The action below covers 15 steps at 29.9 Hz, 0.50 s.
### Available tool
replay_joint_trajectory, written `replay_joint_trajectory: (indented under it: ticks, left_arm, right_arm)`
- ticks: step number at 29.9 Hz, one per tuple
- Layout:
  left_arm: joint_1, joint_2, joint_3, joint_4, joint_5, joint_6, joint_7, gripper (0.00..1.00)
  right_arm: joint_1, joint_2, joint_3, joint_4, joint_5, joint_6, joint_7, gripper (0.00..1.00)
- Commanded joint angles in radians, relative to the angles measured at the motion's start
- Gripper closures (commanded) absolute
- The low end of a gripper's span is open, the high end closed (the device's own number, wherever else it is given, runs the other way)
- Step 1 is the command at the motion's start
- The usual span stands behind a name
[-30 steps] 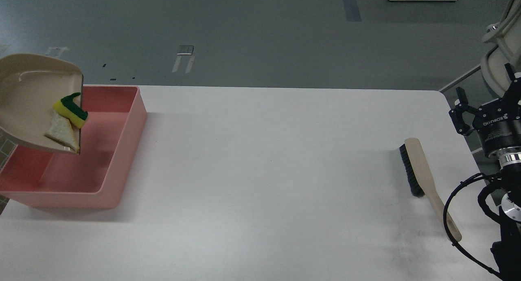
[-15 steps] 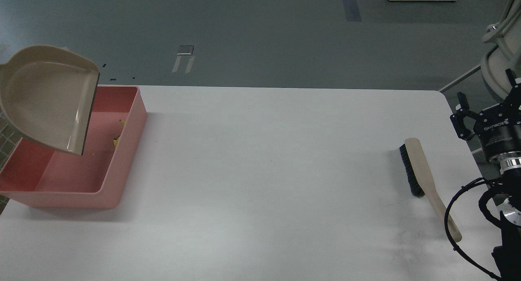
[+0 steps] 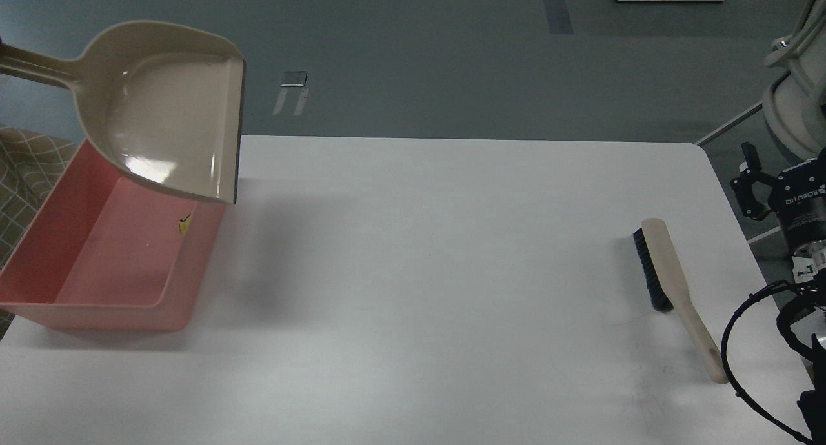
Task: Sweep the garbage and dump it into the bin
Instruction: 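Carry the empty dustpan back and lower it onto the table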
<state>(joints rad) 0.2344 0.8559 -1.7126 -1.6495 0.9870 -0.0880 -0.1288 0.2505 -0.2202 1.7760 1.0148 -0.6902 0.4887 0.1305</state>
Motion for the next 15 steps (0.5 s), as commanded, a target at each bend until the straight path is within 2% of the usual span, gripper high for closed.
replay_joint_trajectory:
  ticks: [1, 2, 3, 4, 7, 12, 15]
  left_arm:
    - [-0.076, -0.142, 0.065, -0.079, 0.002, 0.005, 0.168, 0.84]
    - [-0.122, -0.19, 0.102, -0.085, 0.004, 0.008, 0.231, 0.86]
    - [-0.142, -0.213, 0.119, -0.087, 0.006, 0.011, 0.262, 0.86]
    - [-0.179, -0.262, 0.146, -0.085, 0.009, 0.022, 0.32, 0.87]
    - [-0.226, -0.333, 0.194, -0.087, 0.025, 0.053, 0.386, 0.88]
    - [-0.276, -0.374, 0.321, -0.085, 0.122, 0.08, 0.391, 0.89]
    - [-0.314, -0.446, 0.434, -0.084, 0.185, 0.144, 0.397, 0.89]
  right_arm:
    - [-0.002, -0.01, 0.002, -0.001, 0.0, 0.0, 0.0, 0.01]
    - [-0.002, -0.01, 0.002, -0.001, 0.0, 0.0, 0.0, 0.01]
    - [-0.002, -0.01, 0.002, -0.001, 0.0, 0.0, 0.0, 0.01]
    - [-0.002, -0.01, 0.003, -0.001, 0.0, 0.0, 0.0, 0.01]
    - [-0.008, -0.01, 0.005, -0.002, 0.0, 0.0, 0.004, 0.01]
    - [-0.02, -0.011, 0.005, -0.007, 0.001, 0.0, 0.021, 0.01]
    - [-0.031, -0.011, 0.005, -0.007, 0.001, 0.0, 0.029, 0.01]
